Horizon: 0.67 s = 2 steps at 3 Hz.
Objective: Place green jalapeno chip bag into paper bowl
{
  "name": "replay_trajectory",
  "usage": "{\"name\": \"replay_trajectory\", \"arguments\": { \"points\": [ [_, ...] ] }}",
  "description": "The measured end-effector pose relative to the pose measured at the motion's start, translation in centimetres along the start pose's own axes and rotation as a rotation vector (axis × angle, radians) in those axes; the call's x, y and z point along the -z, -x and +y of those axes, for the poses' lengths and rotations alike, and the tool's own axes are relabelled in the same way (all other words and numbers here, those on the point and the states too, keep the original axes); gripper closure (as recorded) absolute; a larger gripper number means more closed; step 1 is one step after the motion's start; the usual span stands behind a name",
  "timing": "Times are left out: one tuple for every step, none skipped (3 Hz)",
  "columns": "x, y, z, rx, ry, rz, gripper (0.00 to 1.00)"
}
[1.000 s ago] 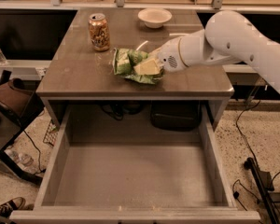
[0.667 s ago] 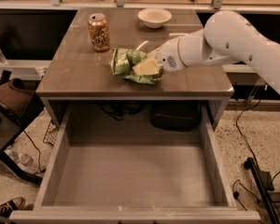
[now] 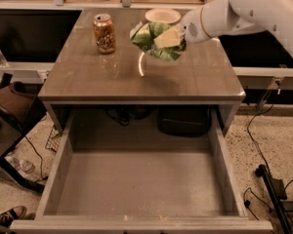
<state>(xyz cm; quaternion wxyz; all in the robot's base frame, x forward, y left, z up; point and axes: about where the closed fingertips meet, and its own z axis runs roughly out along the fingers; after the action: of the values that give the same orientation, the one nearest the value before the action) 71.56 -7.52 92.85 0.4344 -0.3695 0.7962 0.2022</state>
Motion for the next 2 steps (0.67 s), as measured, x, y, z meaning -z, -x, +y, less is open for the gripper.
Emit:
{"name": "replay_trajectory", "arguments": {
  "points": [
    [1.1, 1.9, -6.0, -0.057, -0.11, 0.015, 1.0],
    [2.6, 3.0, -13.3, -0.089, -0.252, 0.01, 1.0]
  ]
}}
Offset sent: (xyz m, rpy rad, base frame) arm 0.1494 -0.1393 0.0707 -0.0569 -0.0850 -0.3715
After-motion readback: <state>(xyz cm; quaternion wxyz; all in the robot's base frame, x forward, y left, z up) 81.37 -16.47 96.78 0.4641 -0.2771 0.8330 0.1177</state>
